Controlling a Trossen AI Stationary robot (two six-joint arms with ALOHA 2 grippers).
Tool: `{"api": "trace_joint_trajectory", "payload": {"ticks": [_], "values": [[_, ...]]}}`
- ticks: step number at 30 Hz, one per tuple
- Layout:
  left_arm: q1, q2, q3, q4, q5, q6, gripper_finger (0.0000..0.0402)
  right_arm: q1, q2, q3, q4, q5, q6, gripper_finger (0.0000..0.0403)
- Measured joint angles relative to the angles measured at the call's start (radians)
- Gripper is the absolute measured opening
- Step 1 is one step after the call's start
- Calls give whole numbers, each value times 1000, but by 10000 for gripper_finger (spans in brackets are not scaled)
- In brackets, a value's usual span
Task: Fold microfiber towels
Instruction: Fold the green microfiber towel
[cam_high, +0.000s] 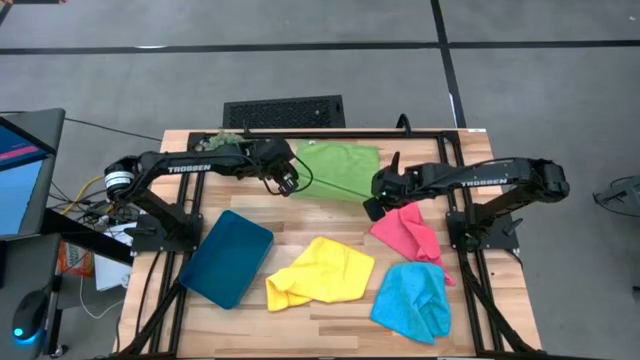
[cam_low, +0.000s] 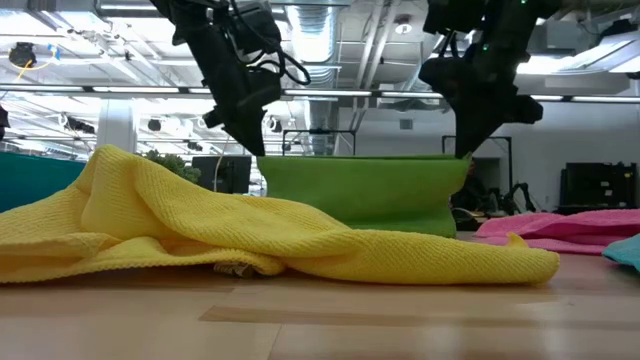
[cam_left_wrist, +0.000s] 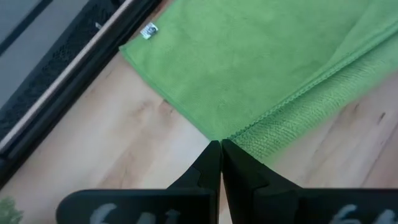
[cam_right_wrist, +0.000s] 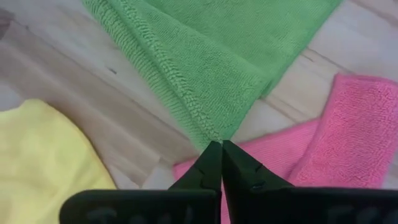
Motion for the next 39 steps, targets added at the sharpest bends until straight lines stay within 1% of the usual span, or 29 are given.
{"api": "trace_joint_trajectory", "payload": {"ticks": [4, 7, 13, 19, 21, 24, 26, 30, 34, 39], "values": [[6, 0, 0, 14, -64, 36, 0, -22, 0, 1, 5, 31, -11, 21], [21, 0, 0, 45, -79, 73, 0, -60, 0, 1, 4, 68, -40, 19], [62, 0, -1, 84, -64, 80, 0, -143, 4, 2, 7, 76, -123, 25], [86, 1, -77, 202, -25, 65, 0, -189, 4, 2, 12, 75, -173, 25], [88, 1, -103, 242, -28, 48, 0, -198, 4, 1, 23, 74, -177, 23], [88, 1, -114, 258, -50, 48, 0, -204, 4, 1, 30, 60, -172, 23], [88, 1, -114, 264, -55, 49, 0, -194, 1, 1, 29, 31, -145, 23], [73, -24, -104, 214, -15, 20, 0, -126, -24, 1, 20, 4, -93, 24], [20, -82, -74, 128, -15, -3, 0, -41, -61, -1, 8, 5, -34, 20], [-57, -144, -69, 64, -8, -60, 0, 53, -105, -1, -38, 25, 68, 20]]}}
